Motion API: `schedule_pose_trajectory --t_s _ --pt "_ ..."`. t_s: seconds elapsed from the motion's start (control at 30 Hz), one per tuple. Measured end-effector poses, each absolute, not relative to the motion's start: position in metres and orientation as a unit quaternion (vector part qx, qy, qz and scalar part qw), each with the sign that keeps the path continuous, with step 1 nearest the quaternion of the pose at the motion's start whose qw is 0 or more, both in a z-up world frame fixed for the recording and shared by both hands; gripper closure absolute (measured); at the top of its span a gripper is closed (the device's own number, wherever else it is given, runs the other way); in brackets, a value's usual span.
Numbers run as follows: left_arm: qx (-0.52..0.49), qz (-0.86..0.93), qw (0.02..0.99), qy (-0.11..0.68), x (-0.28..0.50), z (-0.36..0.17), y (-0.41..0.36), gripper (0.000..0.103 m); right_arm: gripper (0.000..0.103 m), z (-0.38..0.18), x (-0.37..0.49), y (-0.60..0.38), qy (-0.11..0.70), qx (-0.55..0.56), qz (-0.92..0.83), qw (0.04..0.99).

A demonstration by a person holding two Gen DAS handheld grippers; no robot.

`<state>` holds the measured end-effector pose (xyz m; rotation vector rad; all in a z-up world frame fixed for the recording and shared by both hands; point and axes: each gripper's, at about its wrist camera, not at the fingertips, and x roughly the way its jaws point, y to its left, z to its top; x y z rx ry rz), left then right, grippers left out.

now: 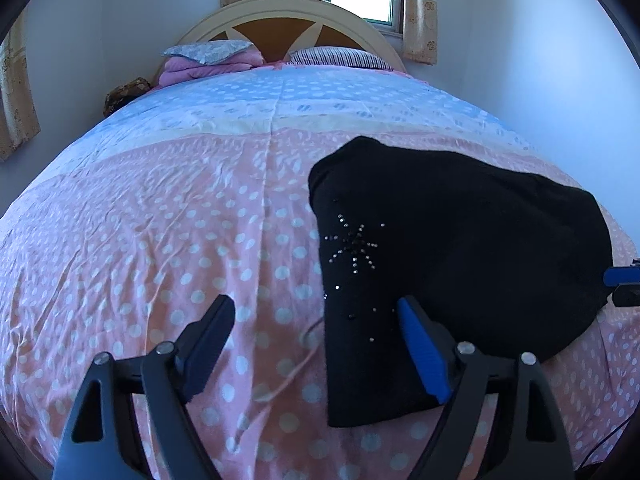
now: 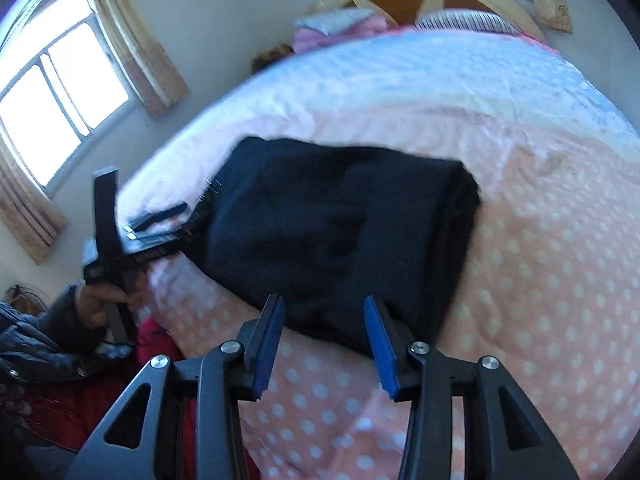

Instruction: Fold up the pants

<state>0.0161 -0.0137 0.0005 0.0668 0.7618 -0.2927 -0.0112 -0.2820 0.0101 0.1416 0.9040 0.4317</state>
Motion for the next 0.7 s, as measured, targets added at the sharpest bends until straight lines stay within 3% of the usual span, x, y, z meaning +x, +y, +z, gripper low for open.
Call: schedule_pose_trajectory --t_s 0.2,0.27,0.43,0.7 --pt "0.023 -0.148 0.911 0.384 0.022 0.007 -0.011 0.015 0.058 0.024 -0.009 -0.299 0.379 0.136 0.191 0.895" --pt "0.02 -0.146 0.908 0.392 0.025 0.007 -0.01 0.014 0.047 0.025 -0.005 -0.31 0.345 0.185 0.166 0.905" --pt "0.023 -0.145 0.906 0.396 0.026 0.008 -0.01 0.014 0.044 0.006 0.001 -0.321 0.285 0.299 0.142 0.9" --pt "0.02 -0.139 0.906 0.399 0.026 0.005 -0.011 0.012 0.044 0.01 -0.005 -0.32 0.26 0.283 0.113 0.916"
